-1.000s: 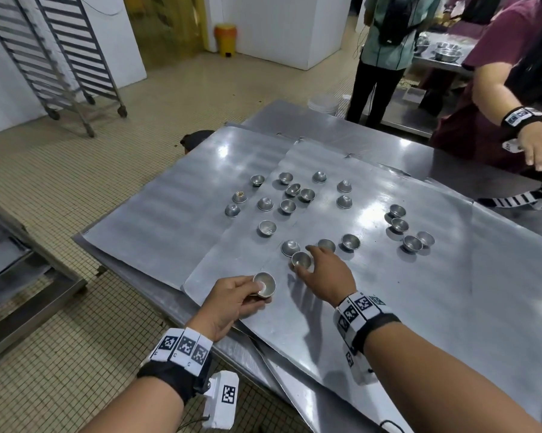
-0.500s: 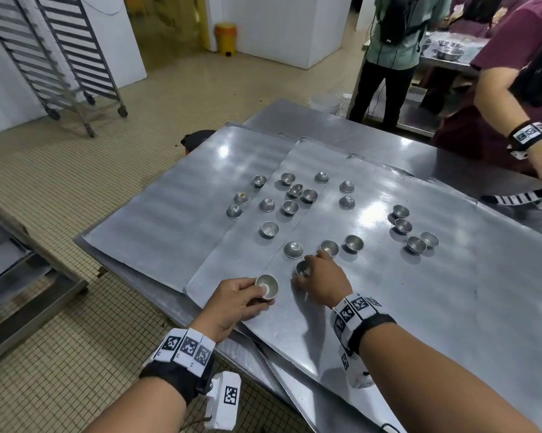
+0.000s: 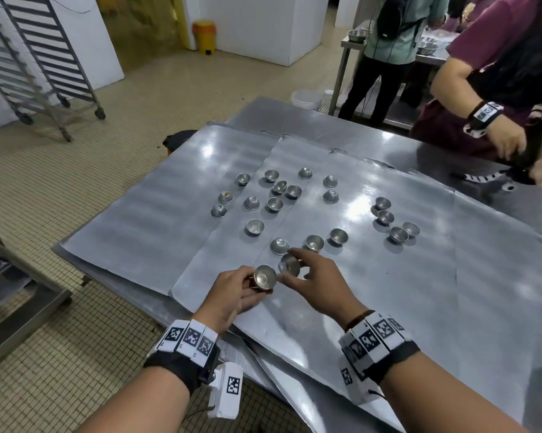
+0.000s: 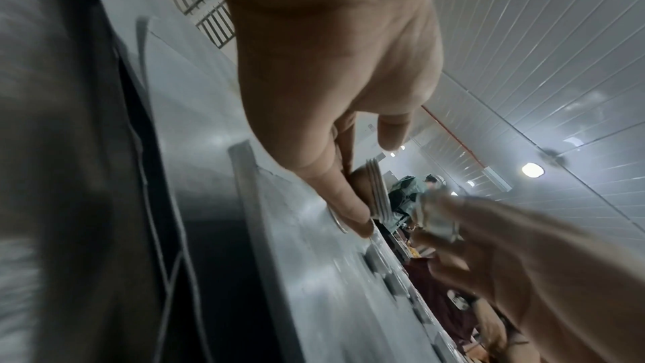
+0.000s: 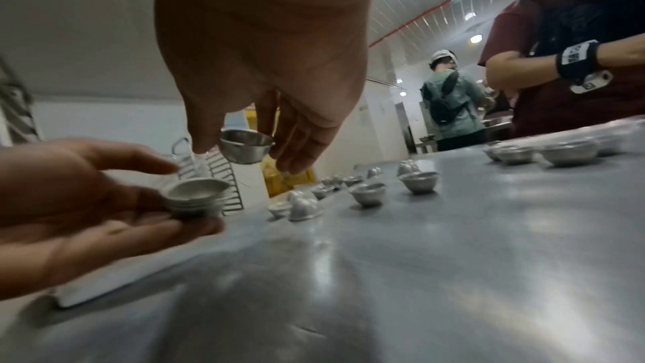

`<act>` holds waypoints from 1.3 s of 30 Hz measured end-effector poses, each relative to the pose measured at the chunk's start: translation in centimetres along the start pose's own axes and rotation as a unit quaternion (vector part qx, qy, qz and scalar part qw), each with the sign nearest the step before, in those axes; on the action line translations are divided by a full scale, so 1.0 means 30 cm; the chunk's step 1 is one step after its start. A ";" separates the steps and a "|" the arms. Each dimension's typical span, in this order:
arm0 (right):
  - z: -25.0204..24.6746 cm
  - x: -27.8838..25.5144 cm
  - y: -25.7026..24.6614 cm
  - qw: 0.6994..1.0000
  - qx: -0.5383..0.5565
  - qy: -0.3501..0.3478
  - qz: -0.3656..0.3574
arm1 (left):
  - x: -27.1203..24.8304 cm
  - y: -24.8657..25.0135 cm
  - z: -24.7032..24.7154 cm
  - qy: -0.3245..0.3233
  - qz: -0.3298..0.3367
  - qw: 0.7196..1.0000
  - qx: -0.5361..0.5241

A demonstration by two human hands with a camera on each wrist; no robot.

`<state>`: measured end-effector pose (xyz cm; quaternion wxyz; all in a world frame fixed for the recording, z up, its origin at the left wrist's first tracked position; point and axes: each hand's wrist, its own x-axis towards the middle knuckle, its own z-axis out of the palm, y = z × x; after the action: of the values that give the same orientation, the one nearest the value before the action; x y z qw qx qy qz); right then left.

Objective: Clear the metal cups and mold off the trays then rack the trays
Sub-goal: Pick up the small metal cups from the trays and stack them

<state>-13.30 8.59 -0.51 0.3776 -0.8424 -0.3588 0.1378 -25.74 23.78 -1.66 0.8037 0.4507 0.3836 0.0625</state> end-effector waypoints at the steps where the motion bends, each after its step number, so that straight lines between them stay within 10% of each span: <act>1: 0.006 -0.007 -0.020 1.000 0.002 -0.007 -0.008 | 0.001 0.003 0.011 -0.006 0.000 1.000 -0.010; 21: -0.081 0.077 0.129 0.979 -0.156 -0.001 0.129 | 0.080 -0.023 0.054 -0.037 -0.006 0.995 0.089; 39: -0.045 0.301 0.235 0.955 -0.250 -0.113 0.111 | 0.084 -0.024 0.072 -0.027 -0.010 0.996 0.088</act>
<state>-2.72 11.04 -4.43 0.0946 -0.9232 -0.3265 0.1794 -22.72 23.02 -2.99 0.7717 0.5170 0.3704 0.0079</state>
